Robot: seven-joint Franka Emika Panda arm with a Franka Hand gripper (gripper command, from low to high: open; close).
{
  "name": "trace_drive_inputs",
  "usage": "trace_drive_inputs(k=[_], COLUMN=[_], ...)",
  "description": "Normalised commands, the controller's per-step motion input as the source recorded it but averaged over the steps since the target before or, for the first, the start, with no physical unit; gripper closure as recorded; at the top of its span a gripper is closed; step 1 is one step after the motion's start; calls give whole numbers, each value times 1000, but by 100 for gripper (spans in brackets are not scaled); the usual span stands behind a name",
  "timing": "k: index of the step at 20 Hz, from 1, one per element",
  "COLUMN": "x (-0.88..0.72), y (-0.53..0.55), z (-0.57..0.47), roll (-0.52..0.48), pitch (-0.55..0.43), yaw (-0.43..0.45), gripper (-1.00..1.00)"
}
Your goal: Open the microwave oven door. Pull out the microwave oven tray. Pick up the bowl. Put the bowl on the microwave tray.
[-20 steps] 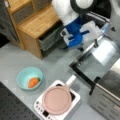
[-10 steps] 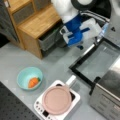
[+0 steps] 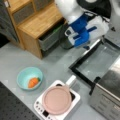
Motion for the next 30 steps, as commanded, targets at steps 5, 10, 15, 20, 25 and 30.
trace_drive_inputs(k=[5,10,15,20,25,30], x=[-108,-83,-9,49,149,271], y=[208,214,197,217,200,13], z=[-84,-126,-82,-99,-166,-158], roll=[296,365,334,236,159,98], pitch=[-251,-222,-145,-125,-159,-187], yaw=[74,39,31,46,81,134], gripper=[-100,-100,-100,-100,-100,-100])
